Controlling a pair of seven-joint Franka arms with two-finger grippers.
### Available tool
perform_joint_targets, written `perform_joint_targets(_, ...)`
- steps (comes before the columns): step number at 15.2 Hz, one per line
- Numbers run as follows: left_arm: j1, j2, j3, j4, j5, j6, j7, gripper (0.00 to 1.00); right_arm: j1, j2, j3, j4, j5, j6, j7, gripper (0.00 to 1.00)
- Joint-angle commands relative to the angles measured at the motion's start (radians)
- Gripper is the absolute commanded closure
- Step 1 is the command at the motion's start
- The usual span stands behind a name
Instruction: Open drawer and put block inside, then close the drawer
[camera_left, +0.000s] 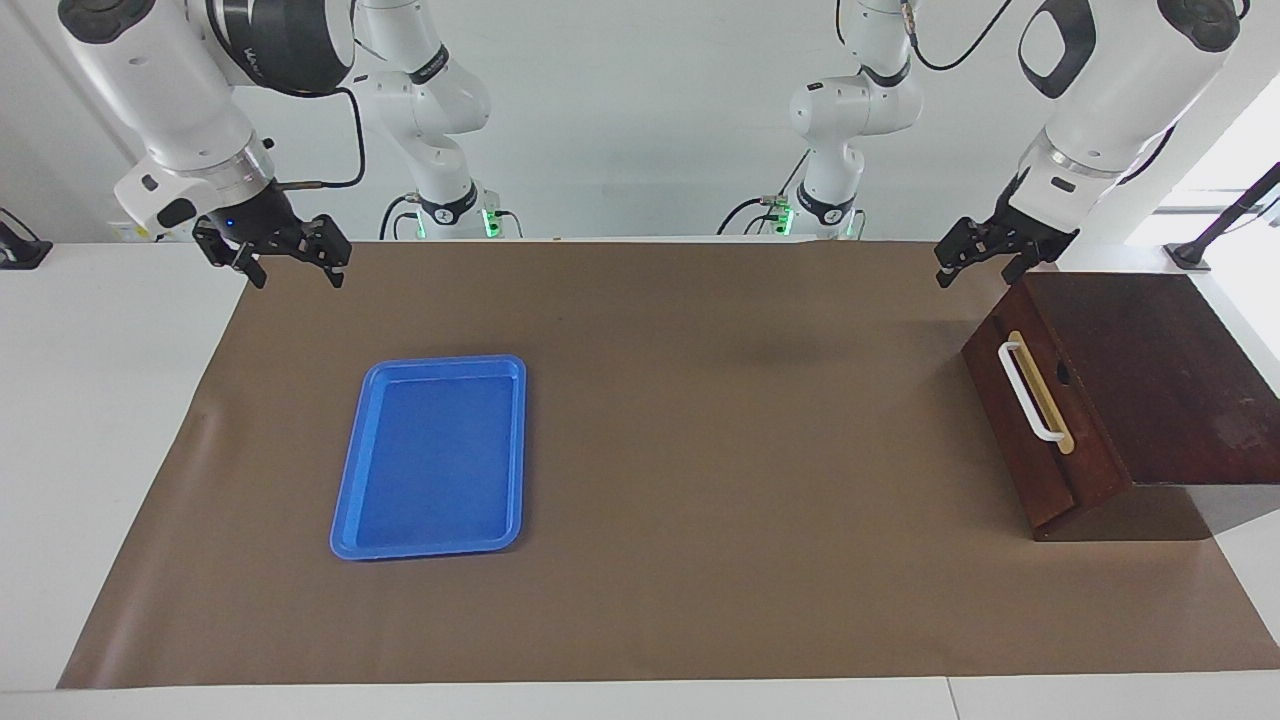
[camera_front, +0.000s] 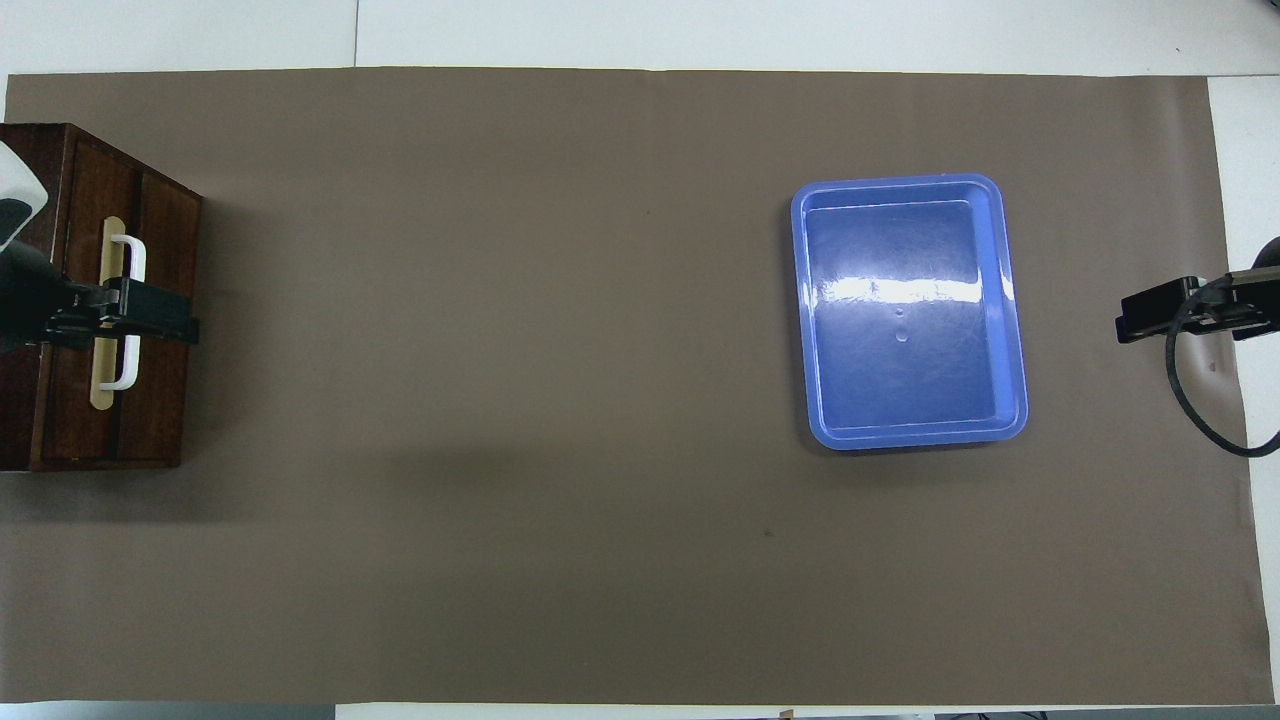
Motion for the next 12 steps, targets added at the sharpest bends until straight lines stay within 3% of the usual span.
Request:
perform_joint_targets(1, -0.024, -0.007, 0.028, 0.042, 0.014, -0.062, 0.026, 0.0, -0.019, -0.014, 0.014, -0.011, -0.001, -0.004, -0.006, 0.0)
perform_joint_targets(4, -0.029, -0.02, 0.035, -0.005, 0.013, -0.021, 0.031, 0.0, -0.019, -0.013, 0.014, -0.01, -0.001, -0.004, -0.008, 0.0)
perform_joint_targets(12, -0.04, -0.02, 0.038, -0.001, 0.013, -0.022, 0.014, 0.0, -0.019, -0.013, 0.014, -0.01, -0.001, -0.002, -0.008, 0.0)
